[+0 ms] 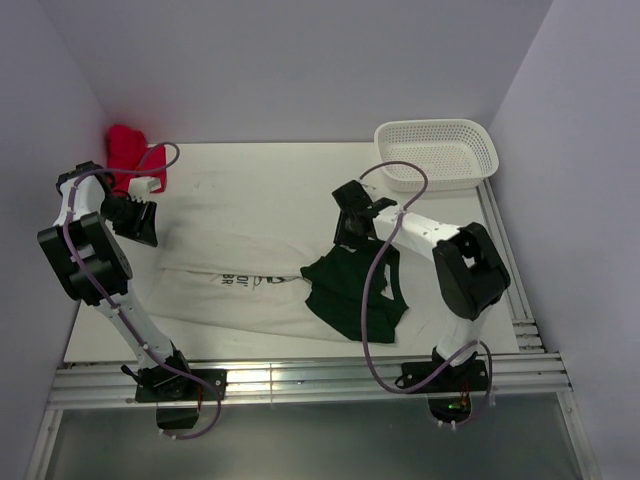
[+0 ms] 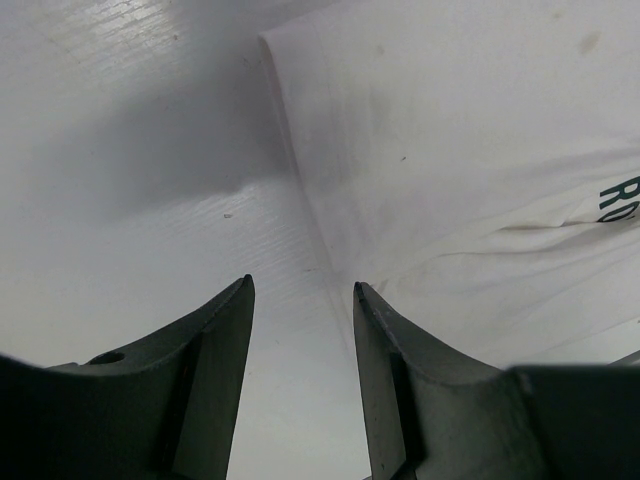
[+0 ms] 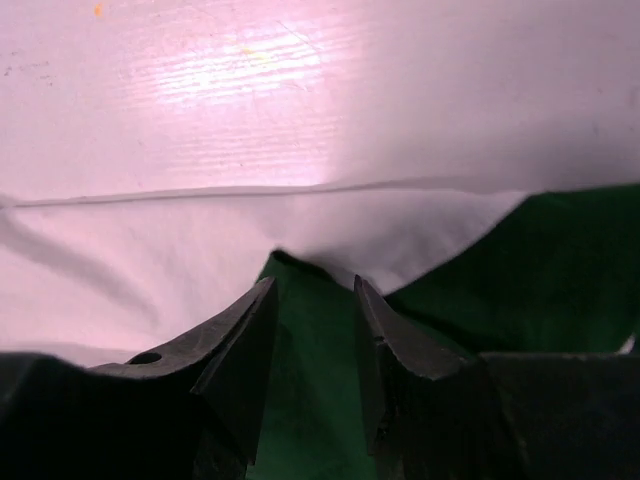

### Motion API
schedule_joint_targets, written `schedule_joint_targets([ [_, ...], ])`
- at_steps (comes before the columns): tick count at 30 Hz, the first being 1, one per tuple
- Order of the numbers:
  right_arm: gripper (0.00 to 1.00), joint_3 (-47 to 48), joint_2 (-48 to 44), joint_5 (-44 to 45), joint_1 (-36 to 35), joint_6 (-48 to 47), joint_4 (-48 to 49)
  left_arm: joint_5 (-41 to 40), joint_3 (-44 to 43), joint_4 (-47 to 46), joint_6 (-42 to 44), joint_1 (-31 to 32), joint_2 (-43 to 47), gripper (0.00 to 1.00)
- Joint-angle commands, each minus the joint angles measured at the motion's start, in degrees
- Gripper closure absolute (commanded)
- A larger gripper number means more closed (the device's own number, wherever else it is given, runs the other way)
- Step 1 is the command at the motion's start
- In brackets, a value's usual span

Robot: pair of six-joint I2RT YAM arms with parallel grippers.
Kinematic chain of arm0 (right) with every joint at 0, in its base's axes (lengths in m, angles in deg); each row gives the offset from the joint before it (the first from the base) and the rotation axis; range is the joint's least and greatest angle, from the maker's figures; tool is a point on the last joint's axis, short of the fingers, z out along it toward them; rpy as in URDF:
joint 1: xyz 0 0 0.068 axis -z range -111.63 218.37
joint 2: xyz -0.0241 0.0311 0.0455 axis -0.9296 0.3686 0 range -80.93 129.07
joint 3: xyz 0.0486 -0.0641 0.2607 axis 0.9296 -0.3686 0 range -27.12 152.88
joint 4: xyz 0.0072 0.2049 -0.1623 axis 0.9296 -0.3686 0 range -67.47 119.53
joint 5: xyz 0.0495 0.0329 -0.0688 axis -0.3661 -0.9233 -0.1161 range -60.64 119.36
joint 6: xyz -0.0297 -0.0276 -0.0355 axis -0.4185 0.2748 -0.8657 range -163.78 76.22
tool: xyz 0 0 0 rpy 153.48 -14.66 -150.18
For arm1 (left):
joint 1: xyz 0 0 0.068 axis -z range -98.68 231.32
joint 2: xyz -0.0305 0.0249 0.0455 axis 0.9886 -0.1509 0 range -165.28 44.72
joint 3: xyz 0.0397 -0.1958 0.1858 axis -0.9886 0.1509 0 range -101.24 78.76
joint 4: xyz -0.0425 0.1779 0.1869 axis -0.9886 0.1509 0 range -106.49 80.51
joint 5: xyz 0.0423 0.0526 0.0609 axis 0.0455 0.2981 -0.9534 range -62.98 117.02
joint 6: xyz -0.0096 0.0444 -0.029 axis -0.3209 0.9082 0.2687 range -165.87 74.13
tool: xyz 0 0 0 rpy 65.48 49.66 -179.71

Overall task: Roll the t-shirts
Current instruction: Fold the tshirt

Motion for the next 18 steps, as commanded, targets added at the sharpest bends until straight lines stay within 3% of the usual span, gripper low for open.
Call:
schedule_joint_targets([
  [1,0.56,4.5,2.4,-1.3,0.3,-2.5,0.0,0.7,-1.2,0.1,-0.3,0.3,0.5,0.50],
  [11,0.55,6.8,6.3,-0.2,-0.2,-2.8,-1.6,0.9,-0.9,-0.1,-0.4,0.4,0.2,0.50],
  [18,0.66,7.0,6.3,-0.3,-0.8,-2.8,-2.0,0.8,-0.7,-0.2,-0.2,0.5,0.2,0.50],
])
